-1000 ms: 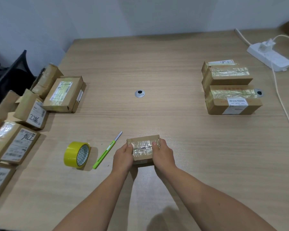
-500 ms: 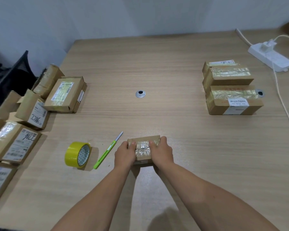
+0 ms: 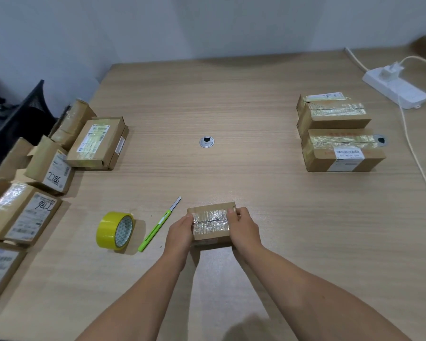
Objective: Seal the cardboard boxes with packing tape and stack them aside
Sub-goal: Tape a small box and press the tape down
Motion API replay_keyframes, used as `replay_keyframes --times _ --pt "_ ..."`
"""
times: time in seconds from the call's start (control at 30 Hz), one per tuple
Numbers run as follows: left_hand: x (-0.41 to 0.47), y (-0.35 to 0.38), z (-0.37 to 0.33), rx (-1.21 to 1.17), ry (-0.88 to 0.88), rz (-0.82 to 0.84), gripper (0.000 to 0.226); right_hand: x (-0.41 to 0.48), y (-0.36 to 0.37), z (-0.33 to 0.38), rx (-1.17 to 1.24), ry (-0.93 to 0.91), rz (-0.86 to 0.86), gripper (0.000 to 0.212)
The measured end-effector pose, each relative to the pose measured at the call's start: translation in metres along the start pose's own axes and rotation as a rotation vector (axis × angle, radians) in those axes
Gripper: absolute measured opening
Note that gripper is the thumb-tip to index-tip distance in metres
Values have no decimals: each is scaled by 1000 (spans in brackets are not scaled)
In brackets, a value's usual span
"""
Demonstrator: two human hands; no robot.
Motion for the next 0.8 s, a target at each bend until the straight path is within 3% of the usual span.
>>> replay_keyframes --times 0.1,0.2,0.33,0.57,0.8 --pt "-6 7 6 14 80 88 16 -9 8 -2 34 -22 43 46" --pt "-9 6 4 107 164 46 16 -13 13 -8 75 -5 42 61" --pt "-11 6 -1 118 164 44 13 -14 14 -5 63 -31 65 46" --pt "-6 7 8 13 54 100 25 -11 11 -8 42 -54 71 41" --pt "0 5 13 -168 -51 108 30 -8 9 -12 117 -28 69 52"
Point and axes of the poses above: each hand's wrist, its own x-axis towards the middle knuckle, its own y-axis out of the palm, z = x × y, the point moved 9 cm from there along x, towards the middle knuckle, and after that the axes turned 5 degrees about -z, right-handed, at the moved point
